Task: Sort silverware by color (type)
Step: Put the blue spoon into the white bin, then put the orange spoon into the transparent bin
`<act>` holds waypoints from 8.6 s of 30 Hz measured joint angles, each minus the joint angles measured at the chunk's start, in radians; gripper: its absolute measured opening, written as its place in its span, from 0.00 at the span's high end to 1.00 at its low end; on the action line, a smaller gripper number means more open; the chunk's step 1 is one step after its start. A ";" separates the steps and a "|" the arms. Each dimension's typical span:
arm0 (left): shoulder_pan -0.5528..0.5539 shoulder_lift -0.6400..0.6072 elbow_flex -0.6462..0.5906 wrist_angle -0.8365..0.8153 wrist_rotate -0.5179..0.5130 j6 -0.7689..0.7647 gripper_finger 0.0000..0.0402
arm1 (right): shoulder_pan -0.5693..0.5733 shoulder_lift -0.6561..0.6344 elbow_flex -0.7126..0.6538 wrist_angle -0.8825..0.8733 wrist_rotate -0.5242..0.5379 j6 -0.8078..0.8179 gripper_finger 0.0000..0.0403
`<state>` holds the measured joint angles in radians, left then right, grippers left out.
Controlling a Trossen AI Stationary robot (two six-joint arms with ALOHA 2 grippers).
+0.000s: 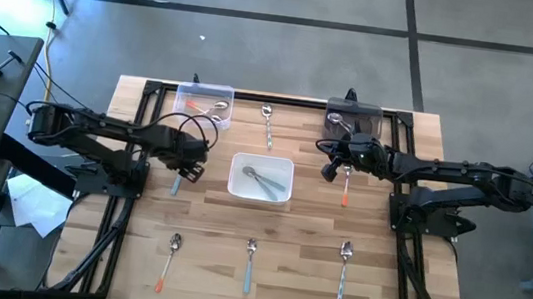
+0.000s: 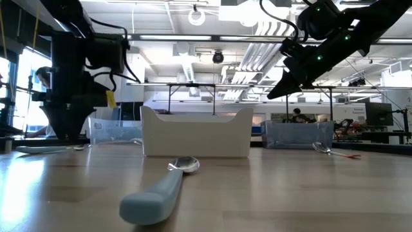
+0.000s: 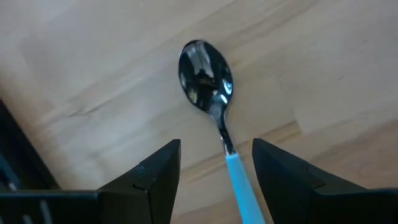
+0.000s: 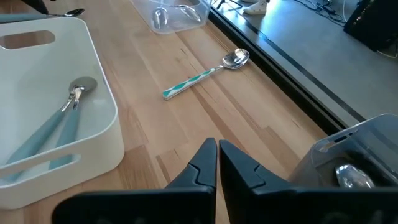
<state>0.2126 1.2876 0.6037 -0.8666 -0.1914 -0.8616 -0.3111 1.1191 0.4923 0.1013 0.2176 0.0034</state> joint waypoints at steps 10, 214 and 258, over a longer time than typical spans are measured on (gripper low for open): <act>0.041 0.053 -0.037 0.089 0.064 0.052 0.53 | 0.016 0.000 0.000 -0.020 0.019 0.019 1.00; 0.023 -0.075 -0.294 1.599 0.213 0.654 0.83 | 0.022 0.183 0.053 0.256 0.001 0.069 1.00; -0.069 0.499 0.398 1.677 0.174 0.865 0.47 | 0.047 0.182 -0.147 1.163 -0.456 -0.064 1.00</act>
<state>0.1436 1.7866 1.0018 0.8104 -0.0178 0.0037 -0.2646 1.3010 0.3450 1.2644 -0.2384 -0.0610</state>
